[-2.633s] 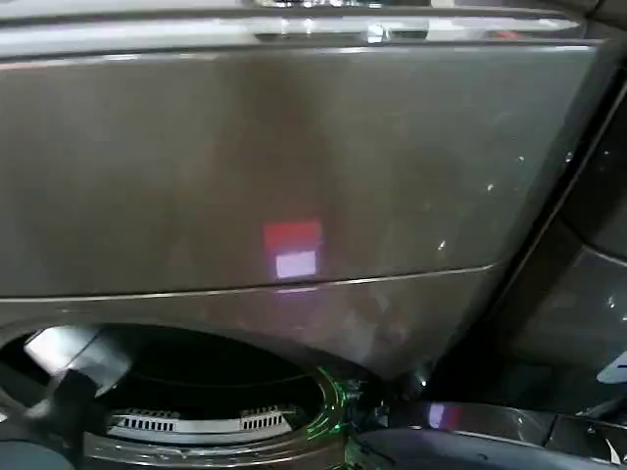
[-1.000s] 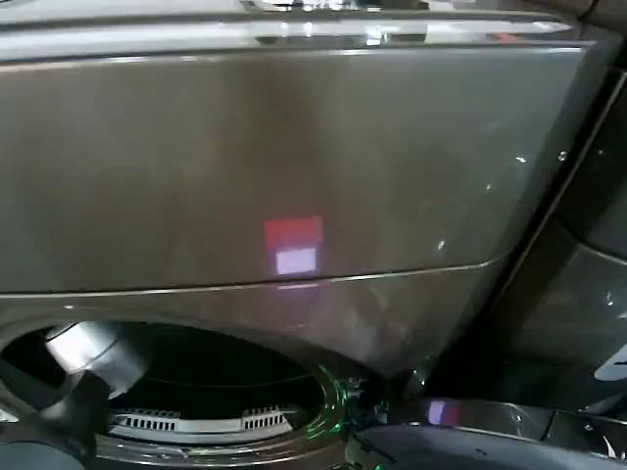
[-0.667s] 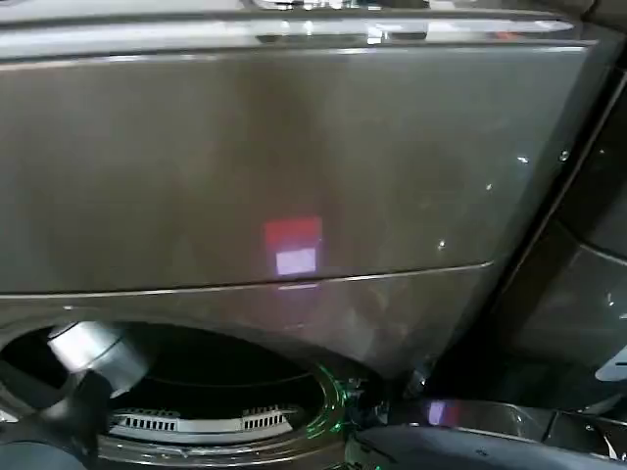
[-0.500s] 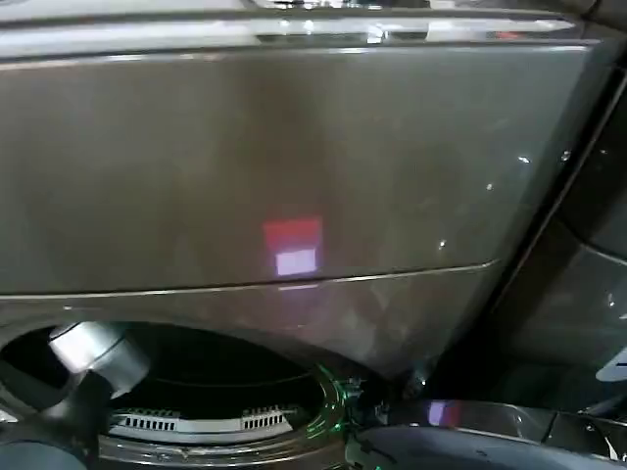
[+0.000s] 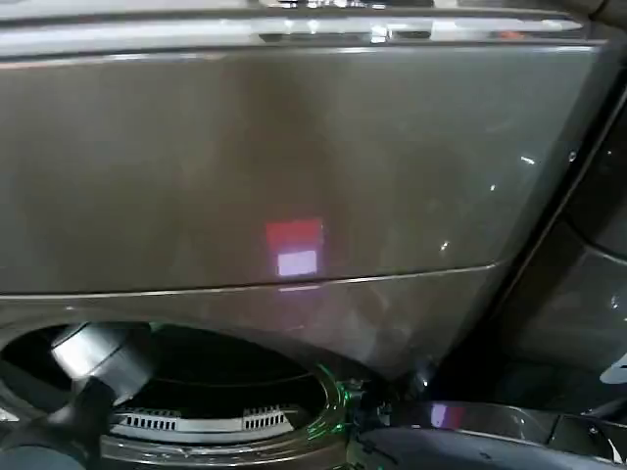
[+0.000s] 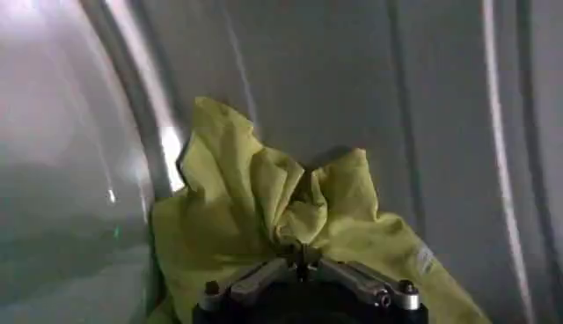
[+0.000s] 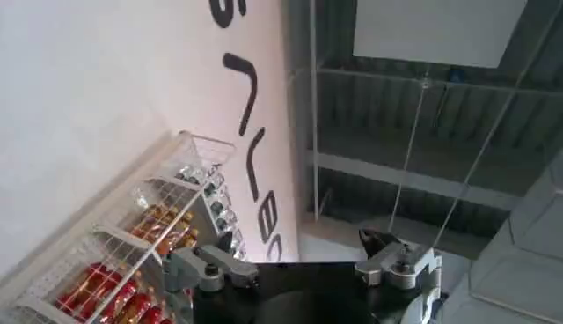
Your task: Grasp the clothes from the dryer.
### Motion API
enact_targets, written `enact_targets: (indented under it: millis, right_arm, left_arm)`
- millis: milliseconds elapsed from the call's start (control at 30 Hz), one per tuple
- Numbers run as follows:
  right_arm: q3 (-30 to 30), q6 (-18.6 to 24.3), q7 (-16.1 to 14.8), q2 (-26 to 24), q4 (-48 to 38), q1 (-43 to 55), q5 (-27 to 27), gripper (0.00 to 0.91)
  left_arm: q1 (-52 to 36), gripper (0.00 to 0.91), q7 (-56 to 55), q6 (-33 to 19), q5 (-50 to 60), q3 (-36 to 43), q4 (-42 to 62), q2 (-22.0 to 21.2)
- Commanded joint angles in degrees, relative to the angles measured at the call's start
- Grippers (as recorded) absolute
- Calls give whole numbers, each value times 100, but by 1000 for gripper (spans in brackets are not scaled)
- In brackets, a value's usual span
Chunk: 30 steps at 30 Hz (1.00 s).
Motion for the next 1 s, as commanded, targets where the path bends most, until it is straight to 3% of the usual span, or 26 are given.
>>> enact_targets:
  millis: [33,400,733,1000]
  right_arm:
    - [-37,0,3,0,11,18,2,907]
    - [-6,-5,19,-21,22,-1,38,907]
    - [16,3,30,-28,6,-18,37,907]
    - [203,2,79,-48,-70,-134,43,907]
  left_arm:
    - [381,0,-1626,394,-604,-1451,-704,83]
    - [1599,0,-3390,839,-1648,-2443,-2580,548]
    - [2686,0,-5328,1009,-2628,-3099,-4240,299]
    - [3558,0,-6380,712,-2813,-3557,-5388,39]
